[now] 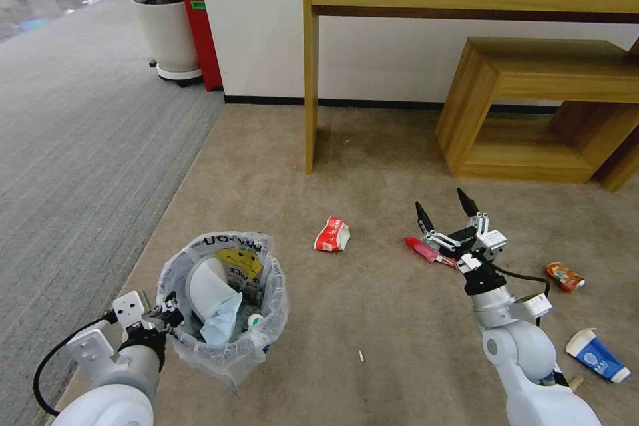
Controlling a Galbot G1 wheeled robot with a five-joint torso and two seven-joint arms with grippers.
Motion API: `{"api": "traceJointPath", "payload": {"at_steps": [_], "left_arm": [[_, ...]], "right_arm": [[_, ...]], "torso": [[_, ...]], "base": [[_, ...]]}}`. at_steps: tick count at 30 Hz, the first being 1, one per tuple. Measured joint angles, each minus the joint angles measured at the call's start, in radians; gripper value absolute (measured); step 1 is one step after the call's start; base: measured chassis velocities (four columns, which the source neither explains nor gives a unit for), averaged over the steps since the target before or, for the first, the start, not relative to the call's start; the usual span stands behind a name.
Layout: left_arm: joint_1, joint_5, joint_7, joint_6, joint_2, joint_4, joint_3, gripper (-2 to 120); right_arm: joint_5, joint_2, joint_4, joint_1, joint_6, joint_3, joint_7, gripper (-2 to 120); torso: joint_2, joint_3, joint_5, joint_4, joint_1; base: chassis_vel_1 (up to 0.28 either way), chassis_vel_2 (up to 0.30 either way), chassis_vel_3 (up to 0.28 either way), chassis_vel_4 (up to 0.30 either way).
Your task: Pick up the trash bin and place the garbage on the floor into it.
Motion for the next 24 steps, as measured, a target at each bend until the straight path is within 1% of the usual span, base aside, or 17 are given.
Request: {"api": "traceJointPath", "payload": {"at_steps": [6,10,16,17,19,22,23,24], "left_arm": [[0.0,0.001,0.004,0.001,0.0,-0.002,-0.001,1],[0.0,0.002,0.007,0.001,-0.001,0.001,-0.001,1],[-0.003,0.003,0.01,0.001,-0.001,0.008,0.002,1],[-0.004,0.003,0.01,0.001,-0.002,0.009,0.002,1],[-0.004,0.003,0.011,0.001,-0.002,0.01,0.004,1],[-0.004,0.005,0.011,0.001,-0.003,0.011,0.004,1],[-0.004,0.005,0.011,0.001,-0.003,0.01,0.004,1],[-0.004,0.006,0.011,0.0,-0.003,0.01,0.004,1]], "right_arm": [[0.003,-0.003,-0.005,0.005,0.003,0.0,0.0,100],[0.003,-0.003,-0.011,0.01,0.005,-0.001,0.0,100],[0.003,-0.002,-0.019,0.015,0.008,-0.005,0.002,100],[0.003,-0.002,-0.021,0.016,0.009,-0.006,0.004,100],[0.007,-0.005,-0.021,0.017,0.009,-0.013,0.016,100],[0.007,-0.007,-0.017,0.017,0.002,-0.019,0.031,100],[0.005,-0.009,-0.015,0.018,-0.006,-0.023,0.04,100],[-0.002,-0.011,-0.014,0.019,-0.018,-0.031,0.057,100]], "torso": [[0.0,0.0,0.0,0.0,0.0],[0.0,0.0,0.0,0.0,0.0],[0.0,0.0,0.0001,0.0001,0.0],[0.0,0.0,-0.0006,0.0,0.0],[0.0,0.0,0.0005,0.0001,0.0],[0.0,0.0,-0.0005,0.0,0.0],[0.0,0.0,0.0003,0.0002,0.0],[0.0,0.001,0.0002,0.0,0.0]], "base": [[-0.065,0.057,0.065,-0.056],[-0.151,0.15,0.179,-0.146],[-0.226,0.237,0.226,-0.229],[-0.244,0.298,0.245,-0.294],[-0.266,0.289,0.261,-0.283],[-0.284,0.265,0.278,-0.249],[-0.227,0.242,0.229,-0.228],[-0.156,0.182,0.229,-0.125]]}}
